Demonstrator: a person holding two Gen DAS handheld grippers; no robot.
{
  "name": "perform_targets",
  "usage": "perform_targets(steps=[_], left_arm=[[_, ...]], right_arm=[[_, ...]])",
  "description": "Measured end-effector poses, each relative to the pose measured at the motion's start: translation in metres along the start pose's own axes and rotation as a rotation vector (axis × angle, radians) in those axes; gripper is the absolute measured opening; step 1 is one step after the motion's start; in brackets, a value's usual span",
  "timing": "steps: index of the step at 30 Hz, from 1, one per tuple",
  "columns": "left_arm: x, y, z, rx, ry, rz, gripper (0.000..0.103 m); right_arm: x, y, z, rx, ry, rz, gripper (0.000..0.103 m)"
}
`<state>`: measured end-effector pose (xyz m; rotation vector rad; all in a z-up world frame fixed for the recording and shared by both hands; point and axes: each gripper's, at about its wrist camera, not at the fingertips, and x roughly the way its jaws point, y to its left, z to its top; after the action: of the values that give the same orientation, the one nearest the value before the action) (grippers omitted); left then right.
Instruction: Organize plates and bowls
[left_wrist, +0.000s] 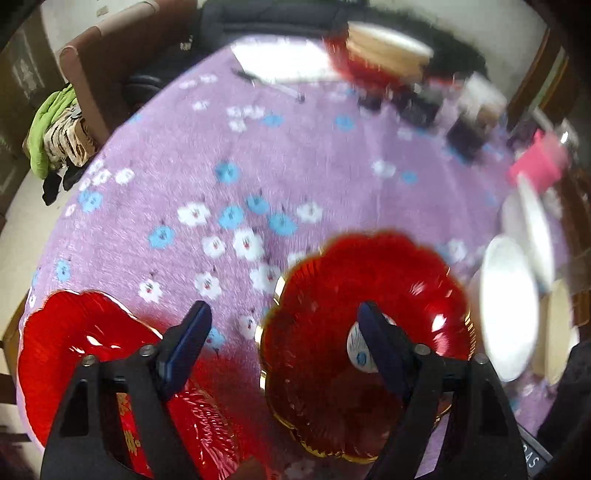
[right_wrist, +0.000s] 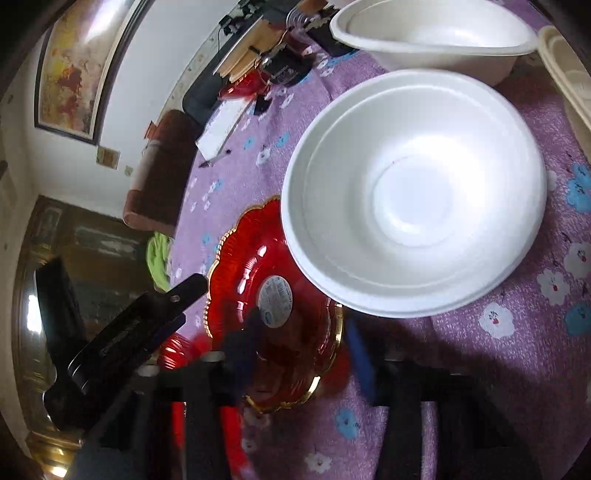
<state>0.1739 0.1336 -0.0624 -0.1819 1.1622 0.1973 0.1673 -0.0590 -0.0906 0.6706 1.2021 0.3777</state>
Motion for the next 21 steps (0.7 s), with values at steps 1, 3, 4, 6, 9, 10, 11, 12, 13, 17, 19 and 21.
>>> perform_targets(steps=[1,3,4,6,9,10,11,12,13,17,19,21], left_arm=[[0.006,-0.003,-0.001,0.023,0.019,0.015,0.042],[0.015,-0.005,-0.005,0.045,0.055,0.061,0.031],[0.012,-0.004,-0.005,0.043,0.029,0.057,0.028],[0.009,-0.001,-0.006,0.034,0.033,0.05,0.024],[-0.014,0.004,-0.008,0.035,-0.032,0.05,0.021],[-0.021,0.002,-0.01,0.038,-0.053,0.05,0.021],[-0.032,0.004,-0.012,0.039,-0.079,0.053,0.02],[-0.039,0.005,-0.014,0.039,-0.101,0.057,0.02],[-0.049,0.008,-0.016,0.038,-0.129,0.06,0.02],[-0.081,0.023,-0.03,0.005,-0.205,0.058,0.02],[-0.09,0.036,-0.036,-0.021,-0.228,0.052,0.02],[-0.099,0.05,-0.043,-0.051,-0.243,0.048,0.02]], right_arm=[[0.002,-0.002,0.0,0.0,0.004,-0.011,0.018],[0.008,-0.006,0.0,0.011,0.022,-0.03,0.006],[0.009,-0.006,0.0,0.006,0.02,-0.034,0.006],[0.008,-0.002,-0.002,-0.021,0.013,-0.056,0.007],[0.002,0.001,-0.005,-0.039,0.002,-0.069,0.007],[-0.001,0.003,-0.006,-0.044,-0.003,-0.059,0.007],[-0.005,0.007,-0.008,-0.057,-0.016,-0.059,0.007],[-0.008,0.01,-0.008,-0.067,-0.024,-0.058,0.007],[-0.012,0.014,-0.01,-0.077,-0.031,-0.052,0.007],[-0.032,0.036,-0.022,-0.134,-0.075,-0.032,0.007],[-0.041,0.05,-0.03,-0.173,-0.093,-0.021,0.007],[-0.048,0.063,-0.038,-0.209,-0.101,-0.011,0.007]])
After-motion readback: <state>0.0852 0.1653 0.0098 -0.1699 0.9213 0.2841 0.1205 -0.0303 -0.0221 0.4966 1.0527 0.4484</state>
